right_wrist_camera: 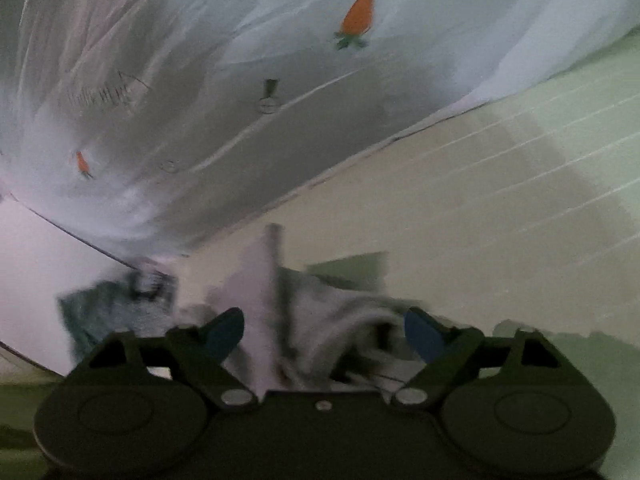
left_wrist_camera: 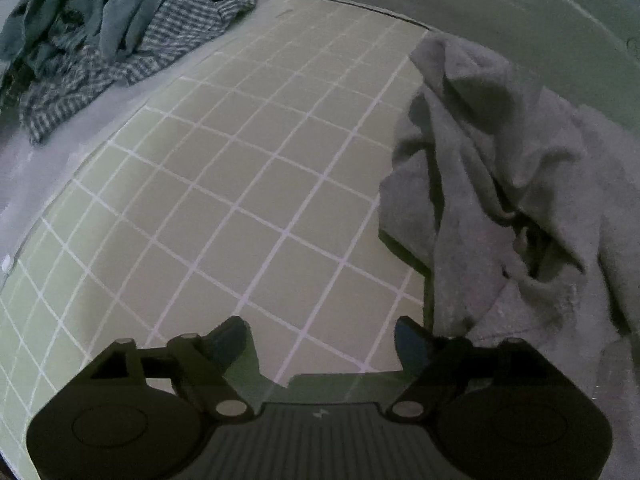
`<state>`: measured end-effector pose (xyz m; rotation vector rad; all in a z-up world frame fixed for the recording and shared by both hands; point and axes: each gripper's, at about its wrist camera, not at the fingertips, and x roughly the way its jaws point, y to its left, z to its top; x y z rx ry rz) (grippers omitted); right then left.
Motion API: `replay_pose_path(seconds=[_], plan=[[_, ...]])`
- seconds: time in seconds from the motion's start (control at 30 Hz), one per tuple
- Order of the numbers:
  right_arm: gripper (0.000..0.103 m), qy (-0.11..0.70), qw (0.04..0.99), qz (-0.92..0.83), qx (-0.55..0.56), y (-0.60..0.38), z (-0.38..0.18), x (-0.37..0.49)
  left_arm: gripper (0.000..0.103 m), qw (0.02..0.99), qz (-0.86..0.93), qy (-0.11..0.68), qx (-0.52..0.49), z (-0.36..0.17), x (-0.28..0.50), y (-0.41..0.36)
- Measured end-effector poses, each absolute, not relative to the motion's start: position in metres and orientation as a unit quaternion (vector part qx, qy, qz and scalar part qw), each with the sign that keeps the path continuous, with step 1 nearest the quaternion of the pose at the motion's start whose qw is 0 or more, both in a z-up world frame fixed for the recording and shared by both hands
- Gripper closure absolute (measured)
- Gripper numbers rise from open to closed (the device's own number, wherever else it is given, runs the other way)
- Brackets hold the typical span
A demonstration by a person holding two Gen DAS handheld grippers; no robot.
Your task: Fold clothes
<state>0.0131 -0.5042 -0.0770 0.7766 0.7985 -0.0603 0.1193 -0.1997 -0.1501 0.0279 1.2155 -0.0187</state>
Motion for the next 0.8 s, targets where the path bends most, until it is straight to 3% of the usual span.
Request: replay_pose_path(seconds=[0.2, 0.3, 0.4, 0.6, 0.8], plan=[[0.048, 0.364, 0.819, 0.047, 0.440, -0.498, -0.086, 0.066, 0.010, 0.820, -0.006, 0.573, 0.017, -0.154, 0.124, -0.199], [0.060, 0.375, 0.822, 0.055, 0.424, -0.493, -0.089, 0.081, 0.008, 0.820, -0.004, 0.573, 0.014, -0.155, 0.124, -0.198], [0.093, 0.382, 0.823, 0.057, 0.416, -0.491, -0.094, 0.087, 0.008, 0.820, -0.004, 0.572, 0.015, -0.154, 0.123, -0.198], [0.096, 0.320, 0.840, -0.004, 0.439, -0.527, -0.097, 0.052, 0.007, 0.822, -0.006, 0.569, 0.023, -0.153, 0.122, -0.200], [0.097, 0.210, 0.844, -0.202, 0.449, -0.629, -0.075, -0.037, 0.008, 0.825, -0.007, 0.565, 0.033, -0.153, 0.121, -0.202]])
